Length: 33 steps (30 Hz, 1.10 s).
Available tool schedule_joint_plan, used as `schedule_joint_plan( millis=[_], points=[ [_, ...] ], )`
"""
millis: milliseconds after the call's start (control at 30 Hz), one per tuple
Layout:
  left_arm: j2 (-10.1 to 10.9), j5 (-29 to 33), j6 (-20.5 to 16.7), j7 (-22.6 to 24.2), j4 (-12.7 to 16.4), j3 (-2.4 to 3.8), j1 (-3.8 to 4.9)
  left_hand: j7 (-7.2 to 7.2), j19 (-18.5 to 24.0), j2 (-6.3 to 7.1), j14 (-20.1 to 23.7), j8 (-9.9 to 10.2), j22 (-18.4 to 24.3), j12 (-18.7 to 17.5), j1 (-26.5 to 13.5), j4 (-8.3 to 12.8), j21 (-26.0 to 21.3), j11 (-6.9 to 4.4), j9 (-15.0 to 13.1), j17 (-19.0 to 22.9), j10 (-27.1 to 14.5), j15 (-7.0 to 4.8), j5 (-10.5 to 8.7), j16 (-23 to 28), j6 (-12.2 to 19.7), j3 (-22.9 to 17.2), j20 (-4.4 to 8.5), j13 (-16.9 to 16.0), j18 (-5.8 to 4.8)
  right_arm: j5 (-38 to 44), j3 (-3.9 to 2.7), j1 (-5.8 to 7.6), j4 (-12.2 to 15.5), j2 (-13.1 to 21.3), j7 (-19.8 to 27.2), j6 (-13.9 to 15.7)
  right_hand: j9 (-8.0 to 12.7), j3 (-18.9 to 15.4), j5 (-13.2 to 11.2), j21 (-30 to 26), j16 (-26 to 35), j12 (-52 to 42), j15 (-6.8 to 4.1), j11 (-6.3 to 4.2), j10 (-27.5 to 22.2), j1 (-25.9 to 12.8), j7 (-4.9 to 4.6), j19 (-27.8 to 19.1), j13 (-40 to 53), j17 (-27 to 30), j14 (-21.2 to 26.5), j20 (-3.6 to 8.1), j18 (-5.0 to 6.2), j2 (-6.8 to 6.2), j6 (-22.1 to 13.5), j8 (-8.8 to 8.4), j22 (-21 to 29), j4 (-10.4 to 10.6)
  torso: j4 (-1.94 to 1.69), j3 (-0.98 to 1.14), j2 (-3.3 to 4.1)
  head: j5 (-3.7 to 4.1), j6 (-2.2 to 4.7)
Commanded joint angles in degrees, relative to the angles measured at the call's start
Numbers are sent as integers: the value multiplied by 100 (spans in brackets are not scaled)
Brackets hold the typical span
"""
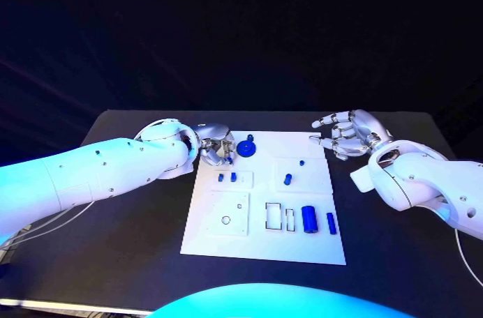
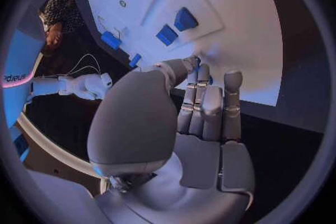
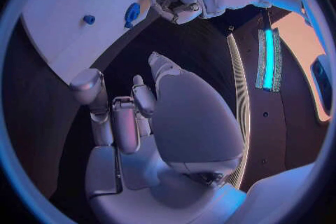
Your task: Assemble the parts on the task board
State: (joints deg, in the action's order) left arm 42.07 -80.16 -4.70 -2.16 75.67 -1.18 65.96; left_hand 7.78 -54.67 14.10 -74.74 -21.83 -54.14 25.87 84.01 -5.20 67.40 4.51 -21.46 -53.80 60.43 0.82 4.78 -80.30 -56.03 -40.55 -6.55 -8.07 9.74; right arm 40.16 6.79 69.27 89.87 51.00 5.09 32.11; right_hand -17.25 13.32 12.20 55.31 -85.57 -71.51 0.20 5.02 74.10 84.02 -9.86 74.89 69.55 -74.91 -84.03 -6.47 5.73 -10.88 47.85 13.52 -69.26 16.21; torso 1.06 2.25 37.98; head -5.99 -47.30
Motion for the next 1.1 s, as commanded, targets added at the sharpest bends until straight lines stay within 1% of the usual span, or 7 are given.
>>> schedule_joint_plan(
  millis=[33,167,400,500,867,1000,1100],
  points=[
    [-18,22,159,-25,-11,0,0,15,-28,-12,-39,24,2,-27,-56,40,32,-5,-4,7,37,-5,-7,-28,-44,8,-19,-6,-64,23,-3,-4,3,-2,64,-23,6,27,30,2,1,-15,27,-27,14,-4,11,20,8,-511,-320,8,112,68,16,31,-7,0,-2,1,-3,2,-4],
    [-20,22,206,-42,-21,-2,0,15,-28,-12,-39,24,2,-27,-56,40,32,-5,-4,7,37,-5,-7,-28,-44,8,-19,-6,-64,23,-3,-5,2,0,64,-23,6,27,30,2,1,-15,27,-27,14,-4,11,20,8,-511,-320,8,112,68,16,31,-7,0,1,1,-2,3,-8],
    [-28,24,286,-54,-26,-6,0,15,-26,-16,-31,27,4,-39,-60,43,31,-6,-8,31,53,-6,-8,-21,-57,6,-18,-8,-64,23,-3,-9,0,-1,63,-23,6,27,30,2,1,-15,27,-27,14,-4,11,20,8,-511,-320,8,112,68,16,31,-7,0,-5,0,-3,4,-19],
    [-35,29,300,-50,-31,-11,0,15,-26,-16,-31,27,4,-39,-60,43,31,-6,-8,31,53,-6,-8,-21,-57,6,-18,-8,-64,23,-3,-11,-1,-3,63,-23,6,27,30,2,1,-15,27,-27,14,-4,11,20,8,-511,-320,8,112,68,16,31,-7,0,-3,2,0,6,-19],
    [-52,74,269,-26,-49,-27,0,11,-25,-23,-32,34,4,-56,-53,57,31,-11,-12,34,72,-10,-6,-19,-69,-1,-16,-10,-62,23,-3,-16,-9,-9,65,-26,6,27,30,2,1,-15,27,-27,14,-4,11,20,8,-511,-320,8,112,68,16,31,-7,0,2,2,-3,4,-31],
    [-58,97,230,-7,-55,-28,0,11,-30,-24,-33,36,-2,-60,-54,59,34,-11,-13,32,78,-11,-6,-19,-74,-1,-15,-11,-64,23,-3,-19,-14,-15,64,-30,19,55,40,-27,6,-16,25,-28,12,-13,12,20,-8,-502,-319,10,115,60,22,39,1,0,2,1,-4,7,-21],
    [-62,133,217,-4,-59,-28,-1,11,-30,-24,-33,36,-2,-60,-54,59,34,-11,-13,32,78,-11,-6,-19,-74,-1,-15,-11,-64,23,-3,-22,-20,-19,52,-41,19,55,40,-27,6,-16,25,-28,12,-13,12,20,-8,-502,-319,10,115,60,22,39,1,0,3,4,-3,27,-28]
  ],
)
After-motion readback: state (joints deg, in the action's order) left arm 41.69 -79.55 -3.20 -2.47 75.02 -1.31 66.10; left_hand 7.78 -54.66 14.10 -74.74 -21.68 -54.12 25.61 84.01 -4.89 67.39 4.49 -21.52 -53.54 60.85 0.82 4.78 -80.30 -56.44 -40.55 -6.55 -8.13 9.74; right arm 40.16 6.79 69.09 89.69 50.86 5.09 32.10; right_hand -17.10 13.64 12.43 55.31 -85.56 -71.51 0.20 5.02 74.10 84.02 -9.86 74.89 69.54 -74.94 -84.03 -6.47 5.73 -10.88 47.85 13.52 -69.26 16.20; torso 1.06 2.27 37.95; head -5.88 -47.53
